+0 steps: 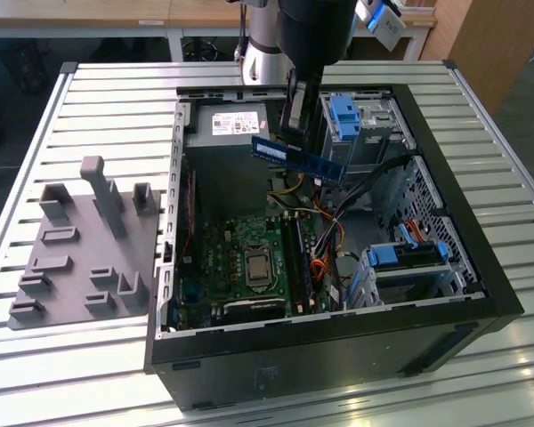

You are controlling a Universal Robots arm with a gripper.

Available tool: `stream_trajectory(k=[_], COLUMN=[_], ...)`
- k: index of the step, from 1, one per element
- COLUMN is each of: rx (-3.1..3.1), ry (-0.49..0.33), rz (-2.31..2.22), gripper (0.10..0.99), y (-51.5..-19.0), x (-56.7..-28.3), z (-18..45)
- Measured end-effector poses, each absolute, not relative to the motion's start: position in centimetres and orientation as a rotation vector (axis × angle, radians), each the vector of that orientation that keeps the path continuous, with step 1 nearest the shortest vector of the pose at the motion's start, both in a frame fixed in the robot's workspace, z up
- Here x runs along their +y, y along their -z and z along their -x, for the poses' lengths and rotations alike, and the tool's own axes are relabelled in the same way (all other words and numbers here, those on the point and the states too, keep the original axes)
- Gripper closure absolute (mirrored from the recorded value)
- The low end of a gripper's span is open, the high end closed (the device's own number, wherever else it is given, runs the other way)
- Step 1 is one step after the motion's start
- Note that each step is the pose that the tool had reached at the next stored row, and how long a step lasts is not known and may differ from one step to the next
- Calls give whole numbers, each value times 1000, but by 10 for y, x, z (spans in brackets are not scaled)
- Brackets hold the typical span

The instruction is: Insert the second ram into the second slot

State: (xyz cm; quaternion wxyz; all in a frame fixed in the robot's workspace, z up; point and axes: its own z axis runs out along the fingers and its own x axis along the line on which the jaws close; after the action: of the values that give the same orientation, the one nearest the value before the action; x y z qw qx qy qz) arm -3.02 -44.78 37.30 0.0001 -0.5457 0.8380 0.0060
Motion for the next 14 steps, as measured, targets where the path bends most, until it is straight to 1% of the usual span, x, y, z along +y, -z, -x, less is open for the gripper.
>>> stream_trajectory(k=[14], rx=[2742], ry=[-18], rz=[1531], gripper=[949], y=[-373], x=[-448], z=[30])
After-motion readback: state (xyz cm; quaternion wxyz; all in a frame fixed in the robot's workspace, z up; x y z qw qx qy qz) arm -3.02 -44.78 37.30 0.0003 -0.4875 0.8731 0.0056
